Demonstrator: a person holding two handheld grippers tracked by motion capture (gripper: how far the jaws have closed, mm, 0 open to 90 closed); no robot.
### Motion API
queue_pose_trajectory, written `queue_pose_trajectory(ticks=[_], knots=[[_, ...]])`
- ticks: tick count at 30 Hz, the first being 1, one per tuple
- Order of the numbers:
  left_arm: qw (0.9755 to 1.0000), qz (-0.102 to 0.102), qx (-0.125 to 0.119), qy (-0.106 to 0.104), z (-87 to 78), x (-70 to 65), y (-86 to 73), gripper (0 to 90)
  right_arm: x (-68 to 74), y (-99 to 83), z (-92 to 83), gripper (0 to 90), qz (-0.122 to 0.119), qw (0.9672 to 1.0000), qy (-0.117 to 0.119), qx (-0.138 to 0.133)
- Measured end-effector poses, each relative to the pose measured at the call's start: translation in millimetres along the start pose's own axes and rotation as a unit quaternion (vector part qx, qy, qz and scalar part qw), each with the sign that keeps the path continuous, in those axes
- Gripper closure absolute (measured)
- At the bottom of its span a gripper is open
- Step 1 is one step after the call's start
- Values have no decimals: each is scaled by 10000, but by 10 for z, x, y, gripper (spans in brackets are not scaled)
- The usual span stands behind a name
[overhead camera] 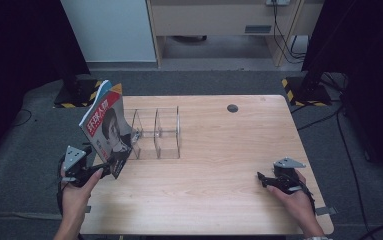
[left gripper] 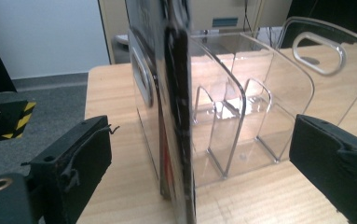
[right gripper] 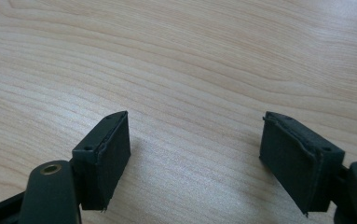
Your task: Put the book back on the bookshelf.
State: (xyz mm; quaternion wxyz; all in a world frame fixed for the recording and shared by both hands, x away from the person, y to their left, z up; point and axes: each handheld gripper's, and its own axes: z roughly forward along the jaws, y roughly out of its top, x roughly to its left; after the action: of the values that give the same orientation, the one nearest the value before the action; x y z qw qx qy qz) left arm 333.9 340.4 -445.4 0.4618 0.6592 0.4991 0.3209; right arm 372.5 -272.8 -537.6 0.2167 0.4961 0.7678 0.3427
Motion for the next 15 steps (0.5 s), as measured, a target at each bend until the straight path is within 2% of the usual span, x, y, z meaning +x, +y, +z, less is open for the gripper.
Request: queue_pose_trajectory(ticks=[6,10,15], knots=[[9998,36,159,-102,-1,-59,-136,51,2,0,0,245,7,10000,-4,-2],[9996,-15,224,-150,-55,-73,-245,52,2,-1,-1,245,6,10000,-5,-2],[9991,21,362,-212,-129,-74,-323,52,3,-1,-1,246,8,10000,-6,-3]])
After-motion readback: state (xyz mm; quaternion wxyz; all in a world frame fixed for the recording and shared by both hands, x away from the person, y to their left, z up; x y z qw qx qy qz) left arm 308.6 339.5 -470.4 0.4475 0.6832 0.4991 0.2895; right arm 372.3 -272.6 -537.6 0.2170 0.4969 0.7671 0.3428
